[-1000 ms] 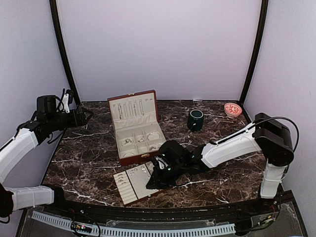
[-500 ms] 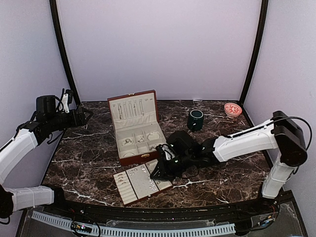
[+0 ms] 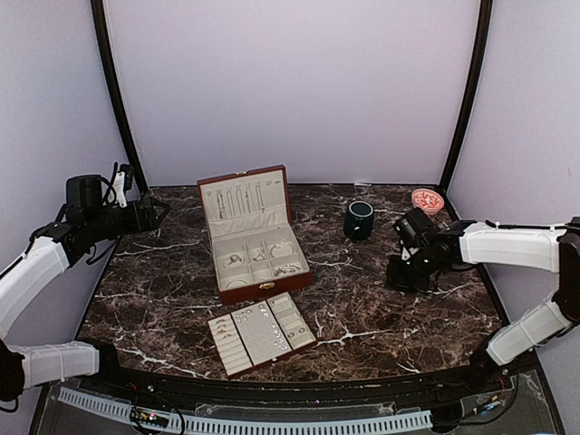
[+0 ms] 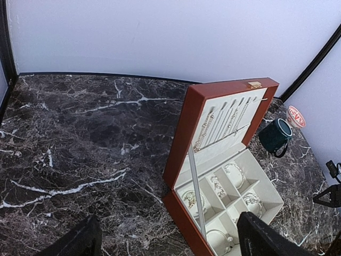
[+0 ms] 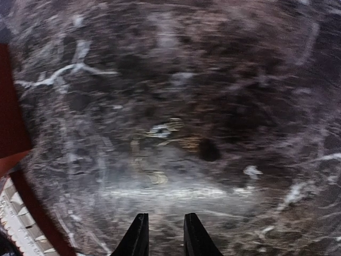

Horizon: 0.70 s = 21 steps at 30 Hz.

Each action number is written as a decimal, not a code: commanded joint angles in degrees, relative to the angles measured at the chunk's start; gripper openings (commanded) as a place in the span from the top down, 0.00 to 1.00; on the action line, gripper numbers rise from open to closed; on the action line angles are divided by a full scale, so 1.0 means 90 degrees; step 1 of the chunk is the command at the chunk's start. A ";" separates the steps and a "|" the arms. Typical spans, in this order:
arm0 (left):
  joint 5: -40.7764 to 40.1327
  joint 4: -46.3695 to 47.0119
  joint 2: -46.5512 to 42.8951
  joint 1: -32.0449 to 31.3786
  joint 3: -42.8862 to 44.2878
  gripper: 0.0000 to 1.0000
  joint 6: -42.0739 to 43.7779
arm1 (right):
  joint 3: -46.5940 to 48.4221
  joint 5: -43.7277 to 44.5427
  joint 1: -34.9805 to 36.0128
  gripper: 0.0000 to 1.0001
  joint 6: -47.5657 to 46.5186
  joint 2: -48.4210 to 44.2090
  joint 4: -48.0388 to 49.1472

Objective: Organize the mixed jewelry

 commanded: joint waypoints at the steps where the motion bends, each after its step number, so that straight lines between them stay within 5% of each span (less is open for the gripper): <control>1: -0.0025 0.0105 -0.0010 -0.0041 -0.0065 0.09 0.0055 | -0.0239 0.0851 -0.0600 0.75 -0.0583 -0.0232 -0.0989; 21: -0.0064 0.0092 0.0073 -0.0036 -0.0060 0.09 0.0070 | -0.0120 0.0697 -0.1072 0.82 -0.1106 0.0269 -0.0302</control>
